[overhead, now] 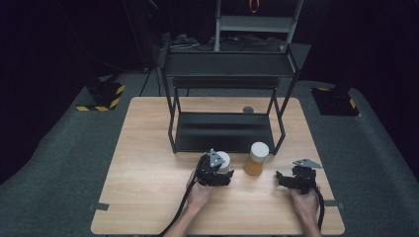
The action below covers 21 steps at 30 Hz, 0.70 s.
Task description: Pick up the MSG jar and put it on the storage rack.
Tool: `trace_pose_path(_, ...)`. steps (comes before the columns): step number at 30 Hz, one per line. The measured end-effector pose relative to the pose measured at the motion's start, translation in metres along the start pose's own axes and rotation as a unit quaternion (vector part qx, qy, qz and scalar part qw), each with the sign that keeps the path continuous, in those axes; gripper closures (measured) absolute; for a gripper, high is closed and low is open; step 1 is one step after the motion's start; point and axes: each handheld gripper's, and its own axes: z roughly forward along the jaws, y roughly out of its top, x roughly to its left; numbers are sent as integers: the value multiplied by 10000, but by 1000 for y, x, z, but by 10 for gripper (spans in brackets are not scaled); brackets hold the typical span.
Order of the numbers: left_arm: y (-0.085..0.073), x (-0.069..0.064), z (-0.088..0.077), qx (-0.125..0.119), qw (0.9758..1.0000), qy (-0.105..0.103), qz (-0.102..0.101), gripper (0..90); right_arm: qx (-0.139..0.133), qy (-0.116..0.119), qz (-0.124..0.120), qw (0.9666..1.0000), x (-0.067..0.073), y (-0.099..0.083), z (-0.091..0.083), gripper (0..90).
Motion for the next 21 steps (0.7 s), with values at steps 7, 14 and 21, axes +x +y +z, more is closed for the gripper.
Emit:
trace_pose_path(7, 11, 1, -3, 110, 9999, -62, 21, 297, -3, 0, -5, 10000, 0, 0, 0, 89)
trace_pose_path(14, 23, 3, -8, 198, 9997, -148, 17, 298, -3, 0, -5, 10000, 0, 0, 0, 89)
trace_pose_path(21, 36, 7, -14, 269, 9993, -256, 24, 298, -3, -1, -3, 10000, 0, 0, 0, 89)
